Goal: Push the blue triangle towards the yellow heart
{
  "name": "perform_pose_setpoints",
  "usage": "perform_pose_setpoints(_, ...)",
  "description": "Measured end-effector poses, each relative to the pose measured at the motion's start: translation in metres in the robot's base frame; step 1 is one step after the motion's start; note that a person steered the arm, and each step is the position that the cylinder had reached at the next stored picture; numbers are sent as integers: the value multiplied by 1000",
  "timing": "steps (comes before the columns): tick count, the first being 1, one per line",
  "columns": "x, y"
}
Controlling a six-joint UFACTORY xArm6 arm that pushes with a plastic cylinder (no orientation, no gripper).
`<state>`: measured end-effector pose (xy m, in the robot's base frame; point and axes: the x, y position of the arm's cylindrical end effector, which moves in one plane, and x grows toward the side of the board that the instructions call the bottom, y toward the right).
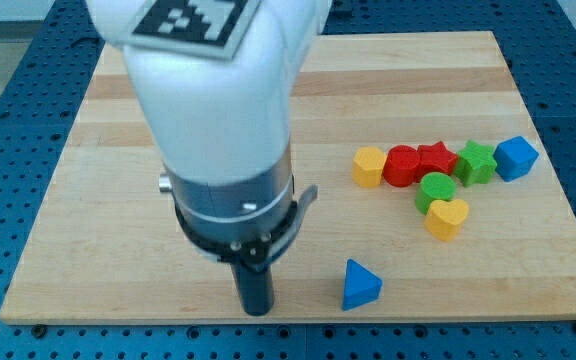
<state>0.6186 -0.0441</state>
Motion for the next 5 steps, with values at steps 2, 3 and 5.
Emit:
perform_pose_setpoints(2,1,3)
perform_pose_setpoints(3,-1,24)
perform_pose_setpoints(5,0,81)
